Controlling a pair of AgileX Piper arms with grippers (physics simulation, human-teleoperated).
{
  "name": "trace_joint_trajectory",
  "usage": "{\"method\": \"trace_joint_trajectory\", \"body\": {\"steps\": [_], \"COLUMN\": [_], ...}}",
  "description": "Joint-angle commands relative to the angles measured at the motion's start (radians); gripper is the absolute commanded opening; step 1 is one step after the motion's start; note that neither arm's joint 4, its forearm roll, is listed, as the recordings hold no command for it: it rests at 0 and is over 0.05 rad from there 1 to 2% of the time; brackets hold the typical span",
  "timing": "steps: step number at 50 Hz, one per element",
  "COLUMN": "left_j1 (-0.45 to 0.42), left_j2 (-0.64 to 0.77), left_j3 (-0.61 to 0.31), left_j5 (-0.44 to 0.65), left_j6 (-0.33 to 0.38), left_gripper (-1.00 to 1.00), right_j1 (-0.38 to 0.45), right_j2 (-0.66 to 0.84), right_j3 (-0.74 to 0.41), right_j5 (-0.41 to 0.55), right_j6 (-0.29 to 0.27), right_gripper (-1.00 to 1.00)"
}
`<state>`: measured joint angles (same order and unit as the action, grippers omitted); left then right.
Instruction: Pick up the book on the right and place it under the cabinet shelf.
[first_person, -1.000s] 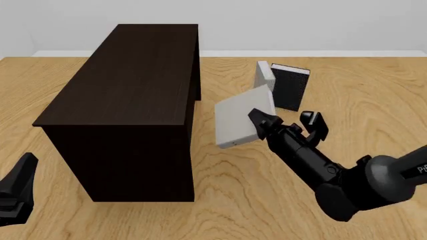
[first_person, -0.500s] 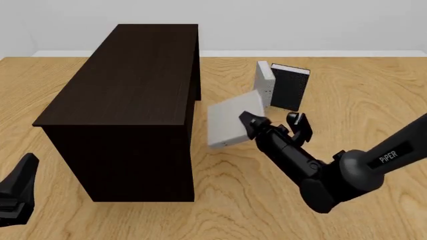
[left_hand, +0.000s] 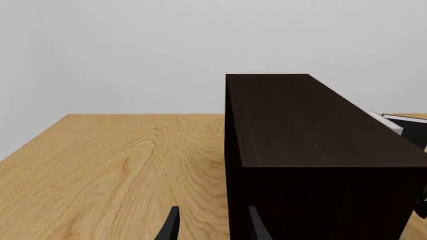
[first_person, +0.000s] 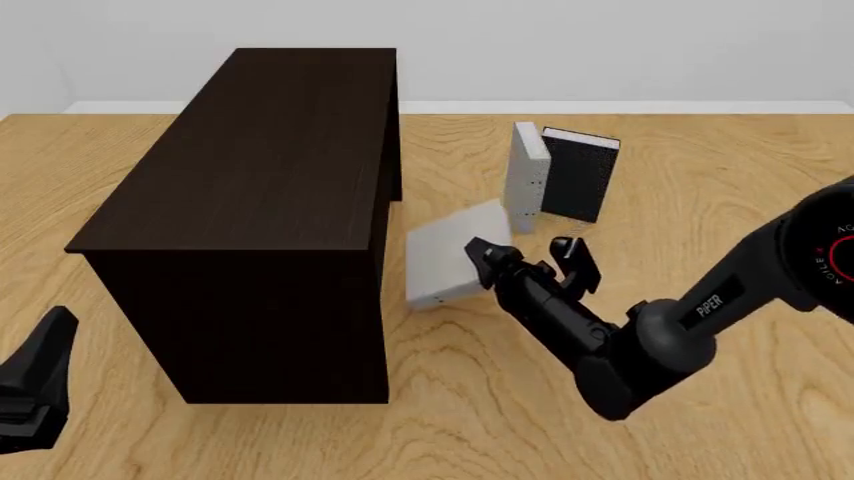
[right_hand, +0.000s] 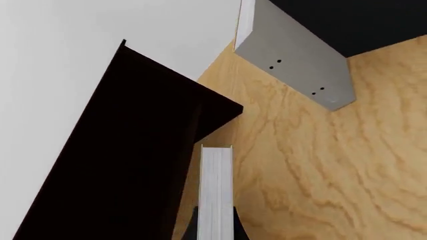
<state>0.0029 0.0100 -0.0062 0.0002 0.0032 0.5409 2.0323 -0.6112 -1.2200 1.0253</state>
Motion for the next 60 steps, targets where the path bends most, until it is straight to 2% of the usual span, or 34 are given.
{"method": "trace_joint_trajectory", "body": {"steps": [1, 19, 20, 43, 57, 60], "left_j1": [-0.001, -0.001, -0.001, -0.001, -0.011, -0.011], "left_j2": [-0.001, 0.0, 0.0, 0.0, -0.005, -0.006], "left_j3": [0.001, -0.001, -0.001, -0.001, -0.003, -0.002], "left_j5": [-0.001, 0.0, 0.0, 0.0, 0.007, 0.006], "left_j6": [0.0, 0.0, 0.001, 0.0, 0.0, 0.0], "left_gripper": [1.0, 1.0, 1.0, 1.0, 1.0, 1.0], "right_j1": [-0.051, -0.06, -0.058, -0.064, -0.09, -0.087], "right_j2": [0.135, 0.145, 0.148, 0.154, 0.163, 0.156], "right_j3": [-0.07, -0.058, -0.059, -0.034, 0.033, 0.04], "right_j5": [0.0, 0.0, 0.0, 0.0, 0.0, 0.0], "right_j6": [0.139, 0.134, 0.134, 0.123, 0.041, 0.041], "right_gripper": [-1.0, -1.0, 1.0, 1.0, 1.0, 1.0]}}
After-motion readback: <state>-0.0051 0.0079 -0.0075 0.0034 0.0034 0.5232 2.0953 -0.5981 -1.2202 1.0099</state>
